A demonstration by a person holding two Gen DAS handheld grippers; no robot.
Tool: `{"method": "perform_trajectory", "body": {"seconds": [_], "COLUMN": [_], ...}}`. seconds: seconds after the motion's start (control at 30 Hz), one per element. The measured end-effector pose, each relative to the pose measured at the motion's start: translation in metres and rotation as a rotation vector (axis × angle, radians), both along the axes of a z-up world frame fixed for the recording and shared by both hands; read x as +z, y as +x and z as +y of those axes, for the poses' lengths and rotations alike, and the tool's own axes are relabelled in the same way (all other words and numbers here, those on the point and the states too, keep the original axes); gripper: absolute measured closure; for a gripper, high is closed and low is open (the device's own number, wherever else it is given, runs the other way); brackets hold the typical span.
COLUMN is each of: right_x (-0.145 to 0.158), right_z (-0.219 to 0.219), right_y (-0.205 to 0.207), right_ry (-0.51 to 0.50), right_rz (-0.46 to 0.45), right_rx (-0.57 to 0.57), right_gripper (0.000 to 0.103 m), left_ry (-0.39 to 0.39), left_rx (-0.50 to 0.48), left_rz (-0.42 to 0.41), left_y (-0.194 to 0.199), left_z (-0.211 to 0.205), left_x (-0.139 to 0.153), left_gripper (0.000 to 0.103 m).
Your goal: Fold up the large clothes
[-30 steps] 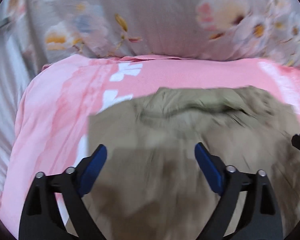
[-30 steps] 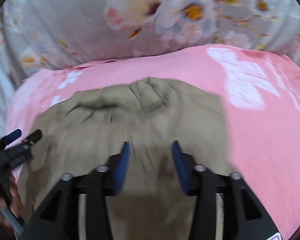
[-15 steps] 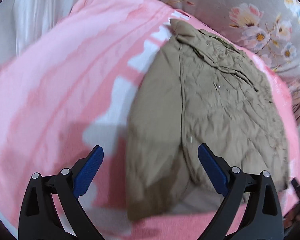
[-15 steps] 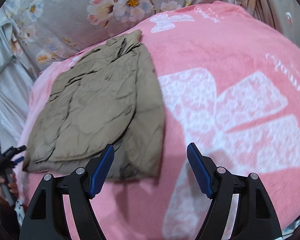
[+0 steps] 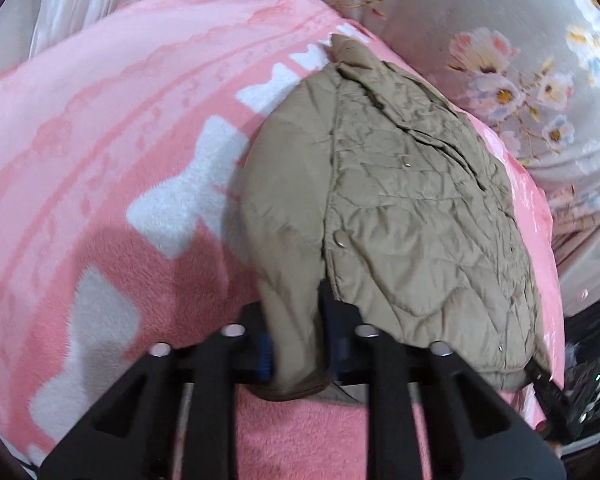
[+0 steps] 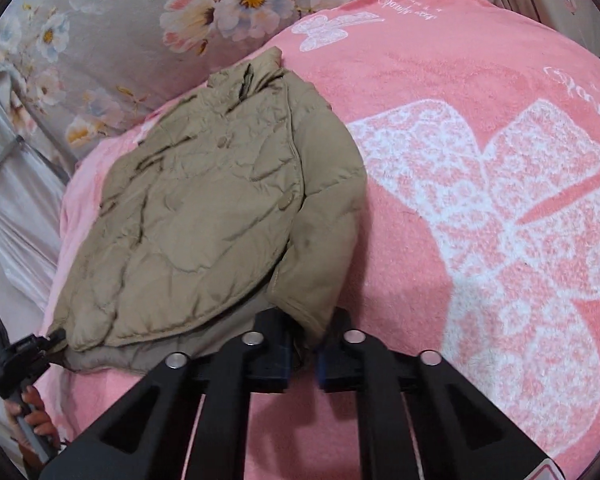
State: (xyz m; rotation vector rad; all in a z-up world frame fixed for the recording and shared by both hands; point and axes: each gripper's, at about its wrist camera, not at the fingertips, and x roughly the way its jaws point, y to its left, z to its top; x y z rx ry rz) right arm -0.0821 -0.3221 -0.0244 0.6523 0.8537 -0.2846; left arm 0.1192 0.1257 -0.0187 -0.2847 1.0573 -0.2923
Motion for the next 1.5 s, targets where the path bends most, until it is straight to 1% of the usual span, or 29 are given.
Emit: {"method": "perform_trajectory", "body": {"seconds": [0.07,0.17,0.27,0.4,0.47,0.5,0.57,0.6,0.67,0.7,0.73,0.77,0.8,0.83,0.87,0.93,0.97,1.03,1.17,1.27,1.37,1.5], "right_x": [0.013,0.037,0.071,0.134,0.16,0.181,0.21,0.219,0.238,0.241,0.24,0.238,0.23,0.222,0.215,0.194,0.181,0.159,0.111,0.082,0.066,0.044], "right_z": [0.001,0.004,0.006,0.012,0.015,0.018,0.018,0.018,0.013,0.01,0.005,0.003,-0.004,-0.009,-0.013,-0.022,-0.027,-0.033,-0.039,-0.041,-0.04,-0.041], "right_y": [-0.01,-0.029,-0.057,-0.113,-0.131,-0.141,-0.148,-0.146,-0.127,-0.112,-0.092,-0.075,-0.047,-0.022,-0.004,0.04,0.064,0.094,0.135,0.155,0.165,0.176], "right_ry": [-0.026,-0.063,-0.099,-0.189,-0.22,-0.234,-0.257,-0.268,-0.27,-0.264,-0.262,-0.263,-0.258,-0.252,-0.25,-0.253,-0.257,-0.249,-0.218,-0.231,-0.248,-0.247], "right_rz": [-0.03,-0.086,-0.155,-0.282,-0.336,-0.384,-0.462,-0.487,-0.539,-0.545,-0.54,-0.528,-0.5,-0.473,-0.454,-0.402,-0.366,-0.314,-0.202,-0.13,-0.088,-0.031], "right_rx": [-0.006,0.003,0.025,0.034,0.031,0.028,0.022,0.017,0.018,0.02,0.019,0.015,0.002,-0.008,-0.017,-0.039,-0.05,-0.068,-0.112,-0.14,-0.147,-0.143], "right_gripper": [0.1,0.101,0.101,0.101,0.101,0.101,0.101,0.101,0.101,0.101,0.101,0.101,0.101,0.101,0.101,0.101,0.101,0.101,0.101,0.101,0.101,0.101], "left_ry": [0.003,-0.024,-0.048,-0.092,-0.104,-0.124,-0.133,-0.137,-0.115,-0.091,-0.063,-0.025,0.007,0.057,0.106,0.186,0.234,0.297,0.383,0.446,0.5,0.539], "left_rx": [-0.016,-0.039,-0.067,-0.095,-0.097,-0.096,-0.095,-0.092,-0.081,-0.072,-0.062,-0.047,-0.037,-0.022,-0.009,0.004,0.014,0.024,0.044,0.05,0.05,0.041], "left_rz": [-0.028,-0.074,-0.134,-0.211,-0.254,-0.295,-0.356,-0.396,-0.452,-0.459,-0.461,-0.452,-0.442,-0.426,-0.411,-0.381,-0.355,-0.317,-0.22,-0.182,-0.168,-0.152], "left_y": [-0.006,-0.021,-0.044,-0.091,-0.111,-0.122,-0.13,-0.131,-0.119,-0.107,-0.095,-0.073,-0.058,-0.036,-0.014,0.02,0.042,0.071,0.12,0.136,0.144,0.148], "left_z": [0.0,0.004,0.015,0.039,0.047,0.052,0.053,0.051,0.042,0.036,0.03,0.019,0.014,0.004,-0.006,-0.021,-0.034,-0.045,-0.064,-0.078,-0.089,-0.098], "left_x": [0.011,0.037,0.071,0.125,0.152,0.172,0.197,0.212,0.231,0.233,0.232,0.227,0.223,0.214,0.203,0.181,0.166,0.14,0.087,0.055,0.033,0.012], "left_gripper": [0.096,0.099,0.099,0.099,0.099,0.099,0.099,0.098,0.098,0.098,0.098,0.097,0.097,0.097,0.097,0.097,0.097,0.097,0.097,0.097,0.097,0.096]}}
